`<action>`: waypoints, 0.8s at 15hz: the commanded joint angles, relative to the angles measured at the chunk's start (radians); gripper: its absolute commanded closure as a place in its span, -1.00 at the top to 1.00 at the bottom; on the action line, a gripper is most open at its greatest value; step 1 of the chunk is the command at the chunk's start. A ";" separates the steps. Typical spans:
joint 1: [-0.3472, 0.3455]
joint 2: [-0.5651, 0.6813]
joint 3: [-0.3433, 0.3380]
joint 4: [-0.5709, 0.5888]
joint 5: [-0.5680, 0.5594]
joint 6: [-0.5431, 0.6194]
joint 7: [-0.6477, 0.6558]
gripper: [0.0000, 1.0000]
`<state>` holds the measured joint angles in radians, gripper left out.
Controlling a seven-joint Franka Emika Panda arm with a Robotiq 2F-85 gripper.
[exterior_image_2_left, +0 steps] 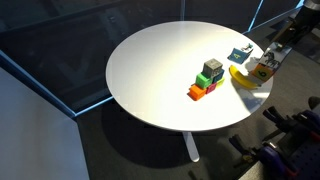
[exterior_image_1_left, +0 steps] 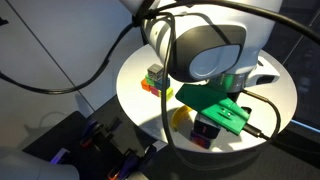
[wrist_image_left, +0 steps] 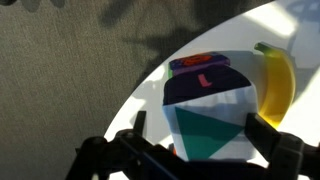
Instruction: Pick up the top soft block with the number one on it and place it on the table
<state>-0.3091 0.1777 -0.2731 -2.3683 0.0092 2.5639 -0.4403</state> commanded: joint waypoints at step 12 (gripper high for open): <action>-0.023 -0.013 0.042 0.013 0.051 -0.004 -0.075 1.00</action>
<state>-0.3154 0.1754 -0.2484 -2.3583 0.0429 2.5639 -0.4807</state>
